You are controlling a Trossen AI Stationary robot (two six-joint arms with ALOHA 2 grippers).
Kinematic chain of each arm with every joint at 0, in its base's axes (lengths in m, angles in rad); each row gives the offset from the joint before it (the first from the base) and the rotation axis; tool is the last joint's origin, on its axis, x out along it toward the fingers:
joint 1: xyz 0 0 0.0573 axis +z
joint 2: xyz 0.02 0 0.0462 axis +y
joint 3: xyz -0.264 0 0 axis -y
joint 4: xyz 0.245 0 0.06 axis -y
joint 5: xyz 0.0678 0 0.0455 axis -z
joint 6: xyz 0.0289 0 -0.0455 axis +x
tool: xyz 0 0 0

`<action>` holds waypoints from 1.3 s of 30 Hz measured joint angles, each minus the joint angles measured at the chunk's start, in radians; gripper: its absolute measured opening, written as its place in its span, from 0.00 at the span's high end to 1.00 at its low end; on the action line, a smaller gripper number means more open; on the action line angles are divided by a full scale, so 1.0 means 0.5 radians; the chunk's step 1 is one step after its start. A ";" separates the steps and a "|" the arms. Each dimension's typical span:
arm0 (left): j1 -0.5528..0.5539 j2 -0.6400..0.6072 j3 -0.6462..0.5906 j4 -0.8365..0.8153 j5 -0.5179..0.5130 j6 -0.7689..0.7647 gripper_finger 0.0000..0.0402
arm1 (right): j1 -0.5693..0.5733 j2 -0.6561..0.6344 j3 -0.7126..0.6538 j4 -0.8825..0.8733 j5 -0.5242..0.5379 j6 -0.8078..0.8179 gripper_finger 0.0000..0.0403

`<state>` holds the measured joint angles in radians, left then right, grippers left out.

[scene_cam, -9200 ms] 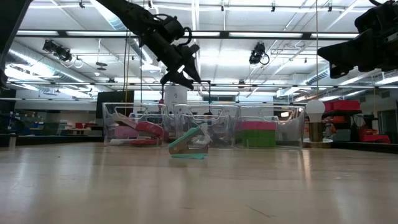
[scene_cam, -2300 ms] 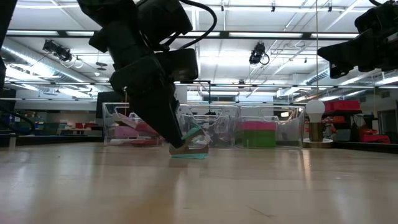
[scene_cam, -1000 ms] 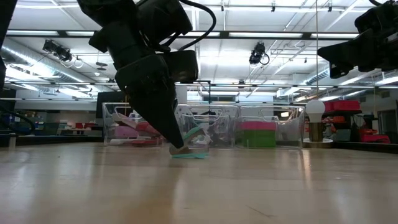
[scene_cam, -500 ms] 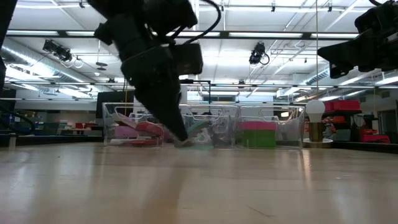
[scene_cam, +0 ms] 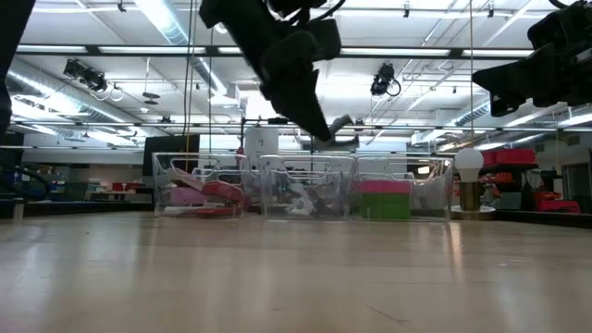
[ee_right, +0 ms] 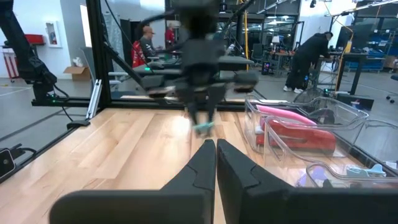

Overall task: Pick and place Stapler, Stapler remover, tape
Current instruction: Put the light blue staple remover into the middle transparent bin

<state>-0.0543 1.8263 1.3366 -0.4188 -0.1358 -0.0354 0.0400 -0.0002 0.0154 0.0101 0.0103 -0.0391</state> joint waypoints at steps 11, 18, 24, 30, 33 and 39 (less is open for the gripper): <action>0.462 -0.001 0.254 -0.056 -0.002 0.322 0.85 | 0.000 0.000 0.000 0.000 0.000 0.000 0.96; 0.757 -0.002 0.266 -0.044 0.003 0.478 0.85 | 0.000 0.000 0.000 0.001 0.000 0.000 0.96; 0.992 -0.002 0.266 -0.044 0.076 0.483 0.85 | 0.000 0.000 0.000 0.000 0.000 0.000 0.96; 1.159 -0.002 0.266 -0.042 0.301 0.483 0.85 | 0.000 0.000 0.000 0.000 0.000 0.000 0.96; 1.207 -0.002 0.266 -0.036 0.434 0.483 0.85 | 0.000 0.000 0.000 0.000 0.000 0.000 0.96; 1.228 -0.002 0.265 -0.062 0.583 0.474 0.85 | 0.000 0.000 0.000 0.001 0.000 0.000 0.96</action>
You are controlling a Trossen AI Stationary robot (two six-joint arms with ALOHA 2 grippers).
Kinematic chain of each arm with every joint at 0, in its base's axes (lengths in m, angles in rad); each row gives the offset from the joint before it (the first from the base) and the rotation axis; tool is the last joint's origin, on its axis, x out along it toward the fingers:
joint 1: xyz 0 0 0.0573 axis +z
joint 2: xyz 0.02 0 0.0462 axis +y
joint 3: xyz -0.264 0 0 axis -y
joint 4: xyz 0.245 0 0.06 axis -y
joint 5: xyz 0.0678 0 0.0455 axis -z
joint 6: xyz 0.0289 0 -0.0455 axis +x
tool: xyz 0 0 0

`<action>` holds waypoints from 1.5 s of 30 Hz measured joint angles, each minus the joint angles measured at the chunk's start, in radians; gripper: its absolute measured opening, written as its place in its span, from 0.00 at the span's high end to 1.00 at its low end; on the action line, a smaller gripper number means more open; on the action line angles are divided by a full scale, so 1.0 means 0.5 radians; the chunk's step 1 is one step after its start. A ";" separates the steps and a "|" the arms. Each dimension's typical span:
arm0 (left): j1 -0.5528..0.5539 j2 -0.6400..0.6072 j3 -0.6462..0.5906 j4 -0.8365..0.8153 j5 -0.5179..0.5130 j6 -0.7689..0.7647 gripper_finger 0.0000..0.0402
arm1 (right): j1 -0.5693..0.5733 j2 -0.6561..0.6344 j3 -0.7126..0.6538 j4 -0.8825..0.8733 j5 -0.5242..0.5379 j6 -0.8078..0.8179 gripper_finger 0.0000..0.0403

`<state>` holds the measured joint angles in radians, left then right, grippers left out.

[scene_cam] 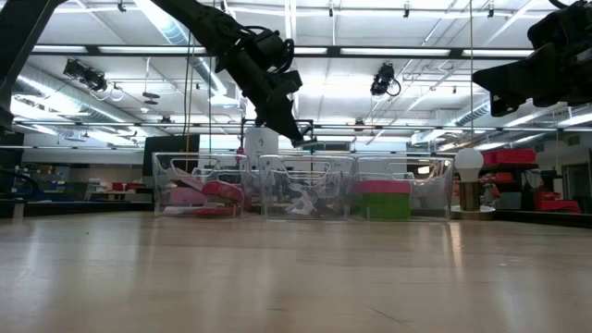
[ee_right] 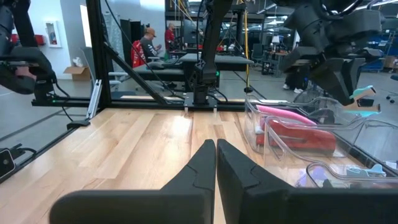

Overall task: Pick and place Stapler, Stapler remover, tape
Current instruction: Put the light blue staple remover into the middle transparent bin

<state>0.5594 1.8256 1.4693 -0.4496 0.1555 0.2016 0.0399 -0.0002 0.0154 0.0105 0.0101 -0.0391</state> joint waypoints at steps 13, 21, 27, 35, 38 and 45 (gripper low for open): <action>-0.002 0.042 -0.012 -0.082 0.012 -0.014 0.85 | 0.001 0.000 0.000 -0.001 0.000 0.000 0.96; -0.019 0.239 -0.013 -0.090 0.013 -0.135 0.85 | 0.000 0.000 0.000 0.000 0.001 0.000 0.96; -0.014 0.370 -0.014 -0.113 0.011 -0.174 0.85 | 0.000 0.000 0.000 0.000 0.000 0.000 0.96; -0.014 0.397 -0.012 -0.114 -0.031 -0.174 0.85 | 0.001 0.000 0.000 0.001 0.000 0.000 0.96; -0.014 0.397 -0.012 -0.119 -0.033 -0.174 0.85 | 0.000 0.000 0.000 0.001 0.001 0.000 0.96; -0.030 0.397 -0.012 -0.101 -0.041 -0.176 0.78 | 0.000 0.000 0.000 0.001 0.001 0.000 0.96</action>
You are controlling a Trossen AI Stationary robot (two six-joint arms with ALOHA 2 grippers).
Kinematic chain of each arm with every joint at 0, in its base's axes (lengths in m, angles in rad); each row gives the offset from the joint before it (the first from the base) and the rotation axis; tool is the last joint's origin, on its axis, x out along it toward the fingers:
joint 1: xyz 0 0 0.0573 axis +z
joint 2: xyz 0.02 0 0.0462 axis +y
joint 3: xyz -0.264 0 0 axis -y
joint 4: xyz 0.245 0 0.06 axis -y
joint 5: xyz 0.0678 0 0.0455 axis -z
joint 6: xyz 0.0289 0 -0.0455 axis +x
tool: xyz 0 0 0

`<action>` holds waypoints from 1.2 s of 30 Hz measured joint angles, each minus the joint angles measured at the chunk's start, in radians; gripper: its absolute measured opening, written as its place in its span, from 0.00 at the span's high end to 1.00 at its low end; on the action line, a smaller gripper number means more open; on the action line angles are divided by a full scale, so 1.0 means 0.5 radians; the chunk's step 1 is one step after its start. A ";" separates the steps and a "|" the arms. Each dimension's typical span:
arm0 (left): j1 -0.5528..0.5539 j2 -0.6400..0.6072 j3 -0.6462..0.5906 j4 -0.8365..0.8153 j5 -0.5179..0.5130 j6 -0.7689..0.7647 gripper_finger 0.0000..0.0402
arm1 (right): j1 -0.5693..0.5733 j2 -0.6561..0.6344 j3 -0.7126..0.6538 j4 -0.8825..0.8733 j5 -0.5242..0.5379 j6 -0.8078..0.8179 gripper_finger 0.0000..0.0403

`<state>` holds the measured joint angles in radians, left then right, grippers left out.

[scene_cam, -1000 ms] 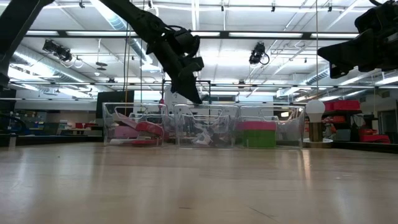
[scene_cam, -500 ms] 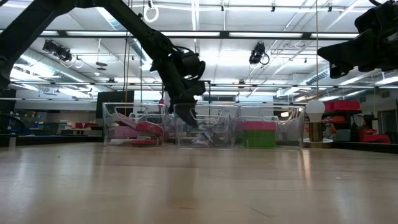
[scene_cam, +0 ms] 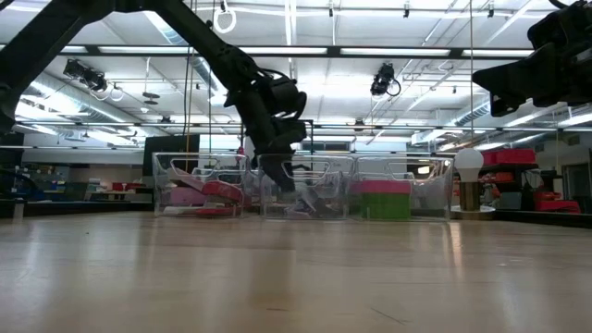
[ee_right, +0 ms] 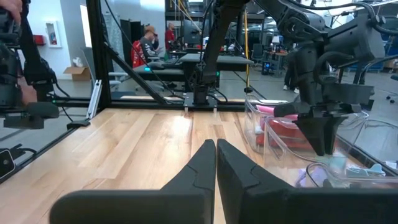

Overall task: Pick and place Stapler, Stapler remover, tape
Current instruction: Put the light blue staple remover into the middle transparent bin, then return to Home Position

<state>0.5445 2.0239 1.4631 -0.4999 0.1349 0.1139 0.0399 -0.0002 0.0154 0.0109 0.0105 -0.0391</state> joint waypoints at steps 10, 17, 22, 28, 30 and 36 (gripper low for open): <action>-0.069 -0.002 0.009 -0.022 -0.165 -0.038 0.50 | 0.000 0.000 0.000 0.000 0.000 0.000 0.96; -0.112 -0.008 0.207 -0.336 -0.150 -0.031 0.48 | 0.000 0.000 0.000 0.000 0.000 0.000 0.96; -0.134 -0.009 0.416 -0.545 -0.079 -0.031 0.52 | 0.001 0.000 0.000 -0.001 0.000 0.000 0.96; -0.171 -0.013 0.602 -0.625 -0.067 -0.031 0.57 | 0.000 0.000 0.000 -0.001 0.000 0.000 0.96; -0.190 -0.013 0.642 -0.627 -0.066 -0.030 0.59 | 0.001 0.000 0.000 -0.001 0.000 0.000 0.96; -0.277 -0.014 0.661 -0.610 -0.071 -0.025 0.65 | 0.000 0.000 0.000 -0.001 -0.001 0.000 0.96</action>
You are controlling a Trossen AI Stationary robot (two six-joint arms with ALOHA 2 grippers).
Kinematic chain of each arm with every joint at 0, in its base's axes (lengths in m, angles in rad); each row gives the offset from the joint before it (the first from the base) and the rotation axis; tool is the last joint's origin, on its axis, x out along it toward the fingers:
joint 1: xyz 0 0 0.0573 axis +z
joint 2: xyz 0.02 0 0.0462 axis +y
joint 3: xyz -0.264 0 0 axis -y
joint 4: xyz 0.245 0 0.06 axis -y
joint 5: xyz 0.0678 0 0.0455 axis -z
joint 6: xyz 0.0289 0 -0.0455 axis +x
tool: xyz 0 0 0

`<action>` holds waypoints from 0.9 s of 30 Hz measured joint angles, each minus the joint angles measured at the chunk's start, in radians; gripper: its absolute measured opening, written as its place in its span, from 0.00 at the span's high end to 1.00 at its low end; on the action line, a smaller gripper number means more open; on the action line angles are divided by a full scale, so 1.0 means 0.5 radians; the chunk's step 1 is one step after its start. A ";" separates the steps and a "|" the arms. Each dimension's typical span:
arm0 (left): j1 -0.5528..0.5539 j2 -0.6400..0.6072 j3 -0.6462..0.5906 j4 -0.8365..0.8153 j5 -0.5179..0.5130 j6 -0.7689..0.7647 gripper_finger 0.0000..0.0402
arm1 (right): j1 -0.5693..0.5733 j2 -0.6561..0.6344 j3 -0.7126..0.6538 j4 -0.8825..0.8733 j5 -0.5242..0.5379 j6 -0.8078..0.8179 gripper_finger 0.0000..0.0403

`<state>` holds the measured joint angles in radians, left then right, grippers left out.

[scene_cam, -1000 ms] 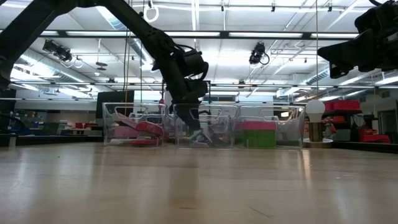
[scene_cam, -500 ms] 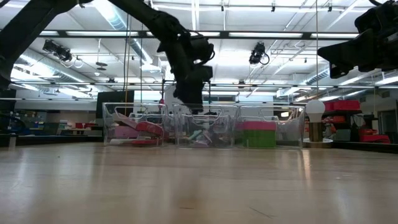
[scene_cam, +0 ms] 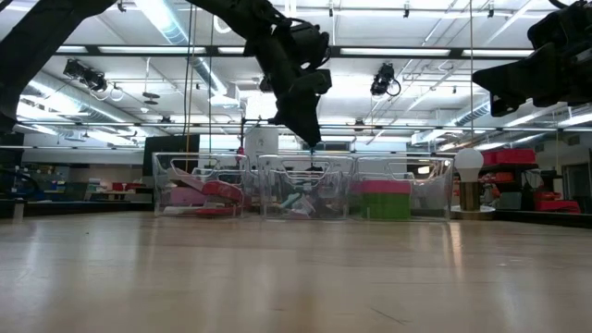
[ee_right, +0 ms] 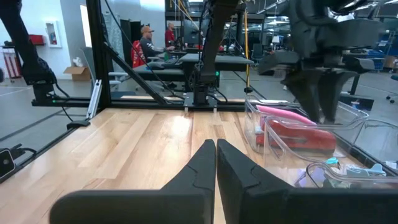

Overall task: Pick and place Stapler, Stapler remover, tape
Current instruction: Return to Home Position

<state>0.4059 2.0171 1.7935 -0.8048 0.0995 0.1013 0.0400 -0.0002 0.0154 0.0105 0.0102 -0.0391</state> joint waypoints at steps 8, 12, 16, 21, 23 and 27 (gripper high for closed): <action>-0.106 0.000 0.000 0.000 -0.054 0.150 0.77 | 0.000 0.000 0.000 0.000 0.001 0.000 0.96; -0.115 0.000 0.000 -0.001 -0.056 0.150 0.83 | 0.000 0.000 0.000 0.000 0.000 0.000 0.96; -0.115 -0.020 0.000 -0.002 -0.055 0.149 0.89 | 0.000 0.000 0.000 0.000 0.001 0.000 0.96; -0.113 -0.077 0.001 -0.021 -0.048 0.150 0.96 | 0.000 0.000 0.000 0.000 0.000 0.000 0.96; -0.109 -0.105 0.001 -0.034 -0.049 0.149 0.98 | 0.000 0.000 0.000 0.000 0.000 0.000 0.96; -0.107 -0.146 0.002 -0.052 -0.036 0.140 0.99 | 0.000 0.000 0.000 0.000 0.001 0.000 0.96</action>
<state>0.3523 1.9438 1.7947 -0.8306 0.0817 0.1712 0.0402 -0.0002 0.0154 0.0105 0.0105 -0.0391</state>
